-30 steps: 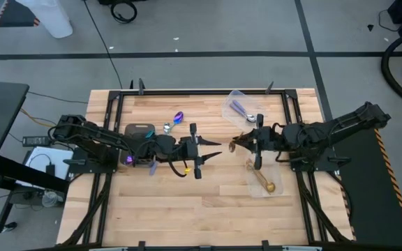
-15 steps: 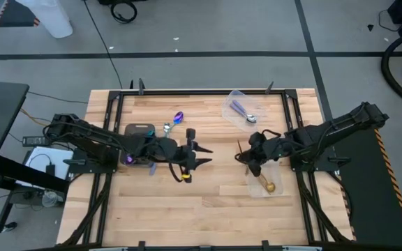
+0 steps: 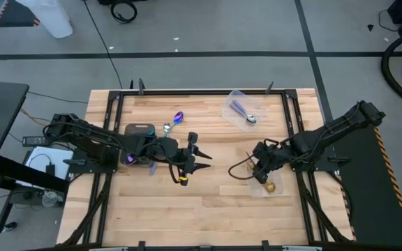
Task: Sort silverware by color (type)
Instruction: Put the gold spoon into the bottom transparent bin, then put the blue spoon into the black bin
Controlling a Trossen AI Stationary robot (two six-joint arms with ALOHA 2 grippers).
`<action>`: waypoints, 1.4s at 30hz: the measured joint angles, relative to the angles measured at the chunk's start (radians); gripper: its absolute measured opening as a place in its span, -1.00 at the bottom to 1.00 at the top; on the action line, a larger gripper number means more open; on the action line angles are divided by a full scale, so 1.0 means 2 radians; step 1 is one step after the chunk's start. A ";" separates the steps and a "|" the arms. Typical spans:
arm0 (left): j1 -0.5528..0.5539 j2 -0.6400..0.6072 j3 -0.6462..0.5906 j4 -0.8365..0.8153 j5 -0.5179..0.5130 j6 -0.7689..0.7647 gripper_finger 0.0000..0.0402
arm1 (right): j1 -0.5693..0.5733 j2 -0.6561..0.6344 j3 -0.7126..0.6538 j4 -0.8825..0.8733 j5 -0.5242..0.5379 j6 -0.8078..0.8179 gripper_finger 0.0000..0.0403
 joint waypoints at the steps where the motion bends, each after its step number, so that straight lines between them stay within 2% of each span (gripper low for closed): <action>1: 0.000 0.000 0.000 -0.001 0.000 -0.003 -0.35 | 0.001 0.003 -0.008 -0.003 -0.009 0.008 -0.81; 5: 0.000 0.000 0.000 -0.001 0.000 -0.017 -0.35 | 0.003 0.005 -0.045 -0.002 -0.050 0.048 -0.81; 11: 0.000 0.000 0.000 -0.005 0.000 -0.023 -0.35 | 0.003 0.005 -0.079 -0.001 -0.068 0.096 -0.77; 21: 0.000 0.000 0.000 -0.004 0.000 -0.023 -0.35 | 0.001 0.004 -0.083 0.004 -0.078 0.096 -0.51; 27: 0.000 0.001 0.000 -0.008 0.000 -0.024 -0.35 | -0.007 -0.010 -0.074 0.001 -0.089 0.102 -0.47; 29: 0.000 0.001 0.000 -0.027 0.000 -0.029 -0.35 | -0.007 -0.016 -0.063 0.004 -0.079 0.090 -0.48; 33: 0.005 0.001 0.000 -0.083 0.001 -0.053 -0.35 | -0.007 -0.021 -0.037 0.003 -0.024 0.051 -0.48; 39: 0.031 0.001 0.000 -0.194 -0.003 -0.149 -0.35 | -0.008 -0.021 -0.008 0.003 0.031 -0.046 -0.48; 42: 0.045 0.001 0.000 -0.241 -0.023 -0.187 -0.35 | -0.014 -0.021 0.009 0.002 0.071 -0.093 -0.48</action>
